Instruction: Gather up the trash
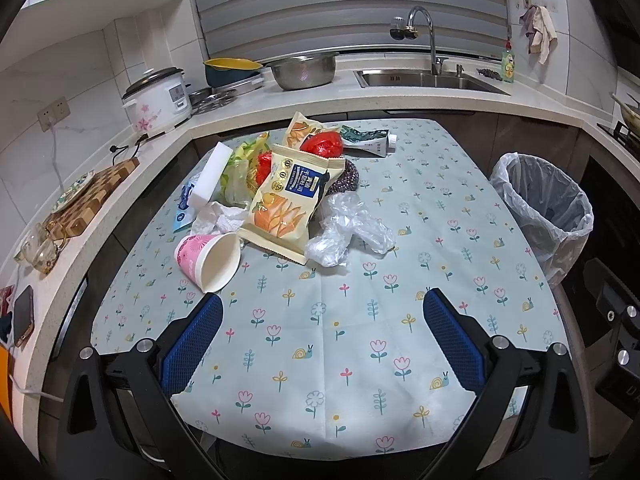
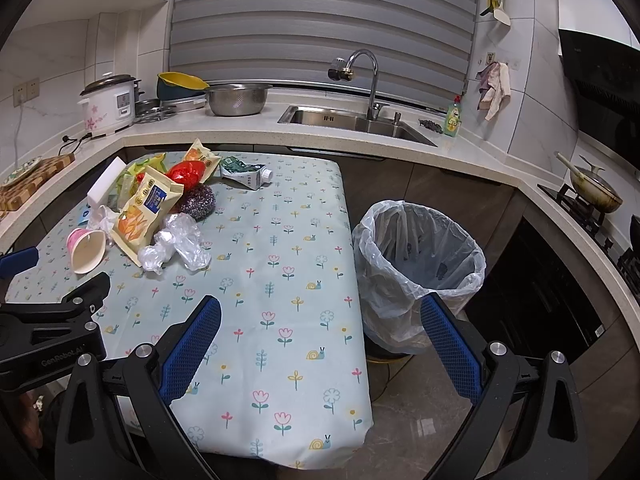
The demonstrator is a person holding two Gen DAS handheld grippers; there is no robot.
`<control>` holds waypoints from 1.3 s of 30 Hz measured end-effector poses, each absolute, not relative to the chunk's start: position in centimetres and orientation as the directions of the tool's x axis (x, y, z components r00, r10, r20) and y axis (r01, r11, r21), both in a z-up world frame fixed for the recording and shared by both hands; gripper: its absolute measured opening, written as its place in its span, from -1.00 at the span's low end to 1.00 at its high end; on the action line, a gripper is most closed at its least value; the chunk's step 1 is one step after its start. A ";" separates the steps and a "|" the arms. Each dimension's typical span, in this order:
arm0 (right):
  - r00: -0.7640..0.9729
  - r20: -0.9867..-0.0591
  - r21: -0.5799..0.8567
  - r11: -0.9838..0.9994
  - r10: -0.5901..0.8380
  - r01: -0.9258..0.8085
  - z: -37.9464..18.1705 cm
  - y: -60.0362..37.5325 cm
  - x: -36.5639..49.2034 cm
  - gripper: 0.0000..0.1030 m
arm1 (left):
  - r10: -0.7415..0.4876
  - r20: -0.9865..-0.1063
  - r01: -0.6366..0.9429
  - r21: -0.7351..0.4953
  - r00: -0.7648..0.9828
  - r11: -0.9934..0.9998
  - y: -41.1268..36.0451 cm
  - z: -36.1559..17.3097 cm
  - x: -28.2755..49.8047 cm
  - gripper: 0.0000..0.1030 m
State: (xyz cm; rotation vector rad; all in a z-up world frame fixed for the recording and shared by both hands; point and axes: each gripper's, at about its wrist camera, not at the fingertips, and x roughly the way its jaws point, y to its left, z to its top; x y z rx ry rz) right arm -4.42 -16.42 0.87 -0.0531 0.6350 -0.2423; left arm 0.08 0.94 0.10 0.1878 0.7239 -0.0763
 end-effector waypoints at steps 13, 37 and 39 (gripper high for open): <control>0.779 -0.579 -0.125 0.970 -0.242 0.208 1.0 -16.3 -4.4 0.87 | -0.005 -0.663 0.132 0.142 0.749 0.981 1.0 0.2 0.0 0.86; 0.781 -0.576 -0.129 0.970 -0.241 0.204 1.2 -16.2 -4.4 0.87 | -0.005 -0.660 0.132 0.143 0.751 0.981 0.7 0.6 -0.1 0.86; 0.781 -0.576 -0.129 0.970 -0.241 0.204 1.2 -16.2 -4.4 0.87 | -0.005 -0.660 0.132 0.143 0.751 0.981 0.5 0.6 -0.1 0.86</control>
